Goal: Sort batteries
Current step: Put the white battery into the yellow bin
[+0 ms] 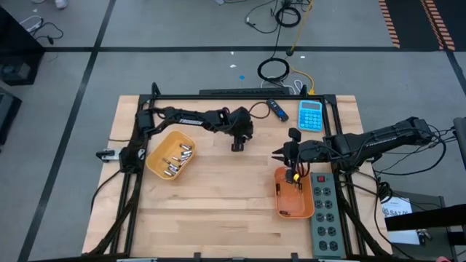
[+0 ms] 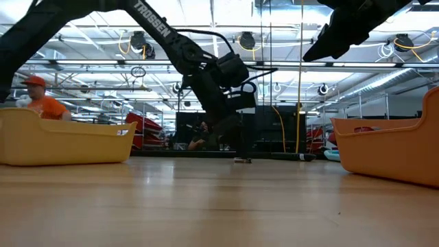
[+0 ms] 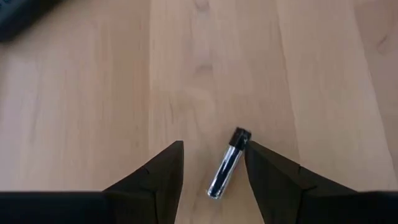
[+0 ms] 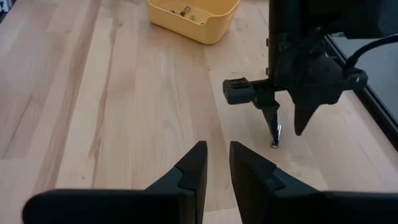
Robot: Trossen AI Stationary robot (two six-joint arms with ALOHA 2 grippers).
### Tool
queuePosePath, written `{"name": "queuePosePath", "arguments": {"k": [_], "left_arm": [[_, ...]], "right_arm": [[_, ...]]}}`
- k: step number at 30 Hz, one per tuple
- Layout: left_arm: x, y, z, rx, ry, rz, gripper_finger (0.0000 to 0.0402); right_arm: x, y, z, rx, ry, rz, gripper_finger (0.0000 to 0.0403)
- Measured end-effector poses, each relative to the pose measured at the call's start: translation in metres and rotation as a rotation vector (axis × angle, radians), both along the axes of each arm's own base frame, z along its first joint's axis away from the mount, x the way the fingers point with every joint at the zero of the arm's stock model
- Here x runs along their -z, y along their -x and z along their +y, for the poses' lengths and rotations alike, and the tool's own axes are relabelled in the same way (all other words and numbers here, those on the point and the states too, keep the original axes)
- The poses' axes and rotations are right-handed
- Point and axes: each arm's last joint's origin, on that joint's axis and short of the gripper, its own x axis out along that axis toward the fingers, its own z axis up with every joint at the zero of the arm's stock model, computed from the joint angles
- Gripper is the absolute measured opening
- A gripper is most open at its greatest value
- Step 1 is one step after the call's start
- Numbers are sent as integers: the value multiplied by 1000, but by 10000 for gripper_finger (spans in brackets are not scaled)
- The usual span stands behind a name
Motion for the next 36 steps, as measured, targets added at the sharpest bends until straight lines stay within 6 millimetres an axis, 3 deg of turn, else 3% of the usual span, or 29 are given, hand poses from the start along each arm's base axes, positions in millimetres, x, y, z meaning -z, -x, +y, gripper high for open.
{"name": "queuePosePath", "arguments": {"k": [25, 32, 36], "left_arm": [[11, 6, -4, -3, 62, 92, 179], [11, 4, -9, 77, -57, 123, 177], [11, 2, -17, 138, -107, 144, 153]], "right_arm": [[0, 0, 0, 5, -5, 5, 59], [0, 0, 0, 7, -8, 4, 59], [0, 0, 0, 5, -9, 4, 59]]}}
